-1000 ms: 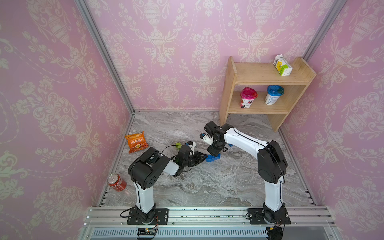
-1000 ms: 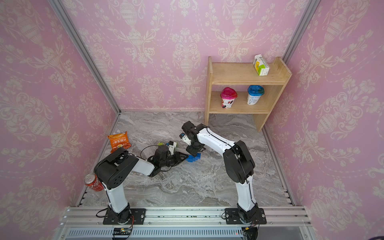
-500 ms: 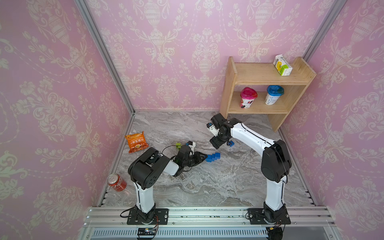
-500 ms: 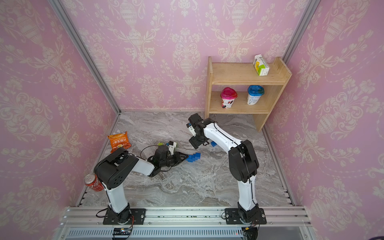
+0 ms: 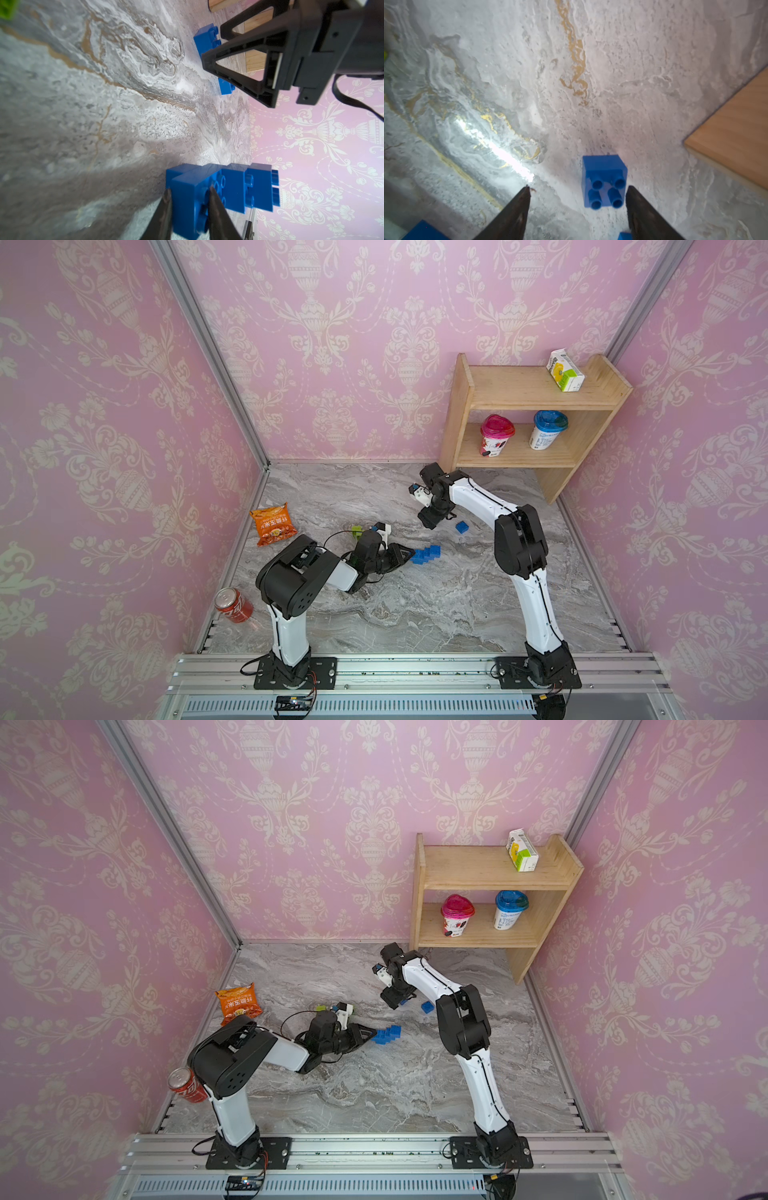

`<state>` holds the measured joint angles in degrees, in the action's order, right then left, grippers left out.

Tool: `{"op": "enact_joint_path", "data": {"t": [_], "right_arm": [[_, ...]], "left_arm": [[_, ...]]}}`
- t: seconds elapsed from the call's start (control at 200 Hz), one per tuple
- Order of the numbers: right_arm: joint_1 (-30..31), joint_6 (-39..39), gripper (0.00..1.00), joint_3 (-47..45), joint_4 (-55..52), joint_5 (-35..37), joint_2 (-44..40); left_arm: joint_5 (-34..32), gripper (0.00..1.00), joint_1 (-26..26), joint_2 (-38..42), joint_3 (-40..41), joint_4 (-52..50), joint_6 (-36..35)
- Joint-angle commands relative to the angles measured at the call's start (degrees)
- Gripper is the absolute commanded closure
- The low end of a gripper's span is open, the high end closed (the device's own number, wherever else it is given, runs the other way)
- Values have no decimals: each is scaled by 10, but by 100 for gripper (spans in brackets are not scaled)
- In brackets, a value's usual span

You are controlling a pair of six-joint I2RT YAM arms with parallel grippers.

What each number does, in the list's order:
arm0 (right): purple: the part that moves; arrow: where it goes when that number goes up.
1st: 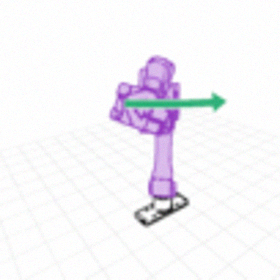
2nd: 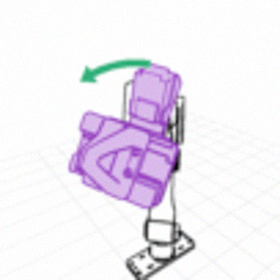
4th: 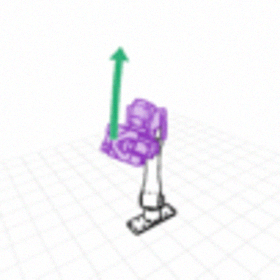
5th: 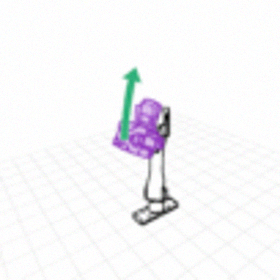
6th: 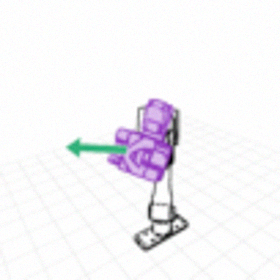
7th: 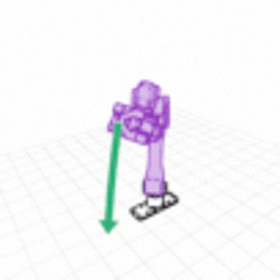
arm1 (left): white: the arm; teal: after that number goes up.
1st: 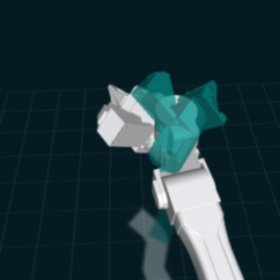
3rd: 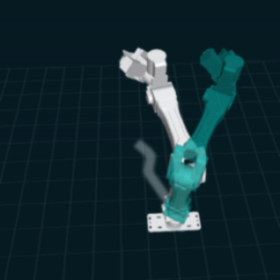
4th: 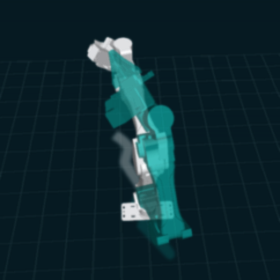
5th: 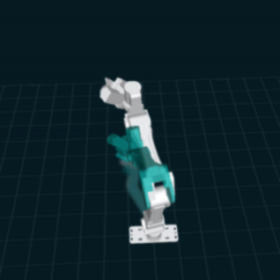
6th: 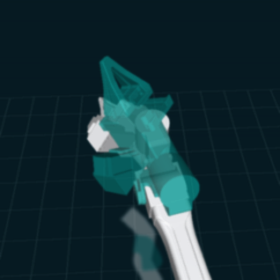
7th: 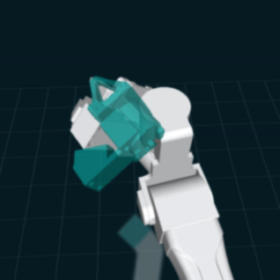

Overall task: Assemble the letter v with lego
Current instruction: Pick up the lego brick from the center of the board.

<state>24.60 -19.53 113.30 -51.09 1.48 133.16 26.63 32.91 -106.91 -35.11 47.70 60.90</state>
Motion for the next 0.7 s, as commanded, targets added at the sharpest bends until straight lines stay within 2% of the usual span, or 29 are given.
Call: {"op": "enact_joint_path", "data": {"t": [0.0,0.205,0.35,0.415,0.515,0.58,0.69], "right_arm": [[-18,-24,25,28,-20,-24,19],[-26,-31,26,21,-19,-37,32],[-27,-23,48,-13,-1,-55,12],[-26,-21,50,-37,16,-55,-6],[-25,-16,64,-56,21,-48,-27],[-23,-5,65,-73,23,-39,-49],[-18,71,86,-148,43,2,-127]], "left_arm": [[-22,81,2,8,11,-65,-12],[-23,81,2,8,8,-70,-14],[-24,81,2,9,6,-73,-14],[-25,81,2,10,6,-75,-15],[-26,81,2,10,6,-76,-16],[-26,81,2,9,7,-75,-15],[-33,81,1,8,11,-67,-13]]}}
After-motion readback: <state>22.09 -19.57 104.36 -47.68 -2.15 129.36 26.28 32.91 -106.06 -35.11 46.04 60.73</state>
